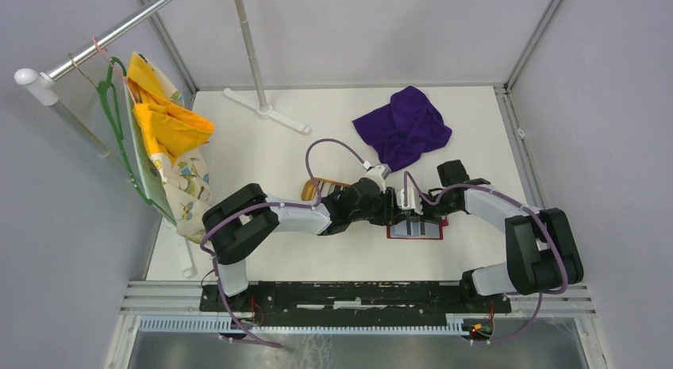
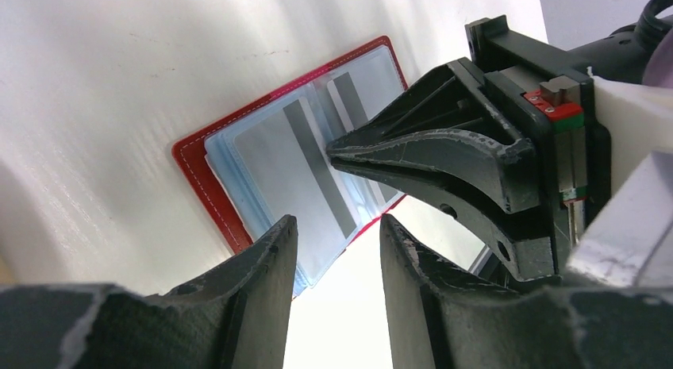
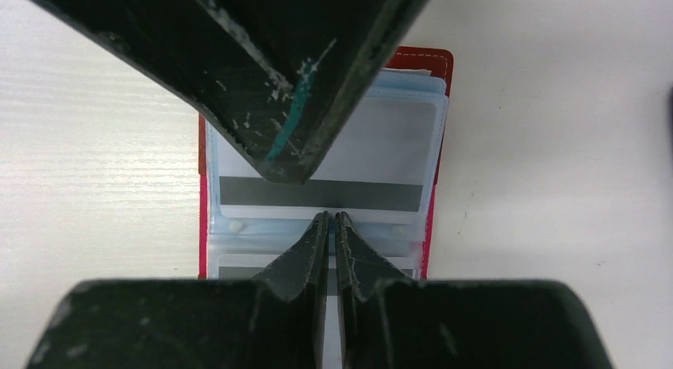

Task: Put the credit cards into the card holder
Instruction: Turn over the card slot in the card holder.

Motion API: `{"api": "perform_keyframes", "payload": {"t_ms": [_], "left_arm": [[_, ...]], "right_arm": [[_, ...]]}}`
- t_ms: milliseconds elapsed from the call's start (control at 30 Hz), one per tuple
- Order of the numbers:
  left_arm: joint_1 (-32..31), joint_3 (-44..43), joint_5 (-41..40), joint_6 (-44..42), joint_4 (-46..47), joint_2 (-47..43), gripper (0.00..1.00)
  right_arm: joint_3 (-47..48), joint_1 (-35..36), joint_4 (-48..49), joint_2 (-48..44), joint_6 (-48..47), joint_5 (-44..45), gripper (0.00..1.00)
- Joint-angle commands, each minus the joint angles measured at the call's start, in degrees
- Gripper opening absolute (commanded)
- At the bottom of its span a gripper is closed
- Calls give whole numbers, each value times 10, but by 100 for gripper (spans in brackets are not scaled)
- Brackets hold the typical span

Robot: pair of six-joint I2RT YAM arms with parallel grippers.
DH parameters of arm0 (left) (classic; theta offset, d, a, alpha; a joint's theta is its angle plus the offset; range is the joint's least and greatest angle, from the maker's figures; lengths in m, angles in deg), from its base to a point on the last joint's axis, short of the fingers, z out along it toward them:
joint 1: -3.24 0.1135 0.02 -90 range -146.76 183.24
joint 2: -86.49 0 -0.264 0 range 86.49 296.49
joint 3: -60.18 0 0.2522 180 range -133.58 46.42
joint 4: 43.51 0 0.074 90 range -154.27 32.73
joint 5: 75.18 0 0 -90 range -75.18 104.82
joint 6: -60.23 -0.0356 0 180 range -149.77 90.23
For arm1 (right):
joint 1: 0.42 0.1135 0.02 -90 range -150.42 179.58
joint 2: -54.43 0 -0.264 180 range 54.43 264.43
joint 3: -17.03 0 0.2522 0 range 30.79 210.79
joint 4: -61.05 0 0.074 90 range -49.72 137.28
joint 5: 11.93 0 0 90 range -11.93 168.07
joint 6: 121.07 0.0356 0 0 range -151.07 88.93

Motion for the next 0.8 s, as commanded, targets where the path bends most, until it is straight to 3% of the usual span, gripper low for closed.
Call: {"api": "perform_keyframes", "payload": {"t_ms": [0, 767], "left_arm": [[-2, -25, -4, -21, 9, 7, 50], [-2, -53, -14, -31, -31, 32, 52]], "right_arm": [[-3, 6, -8, 19, -2, 22, 12], [-3, 7, -11, 19, -3, 21, 12]]}}
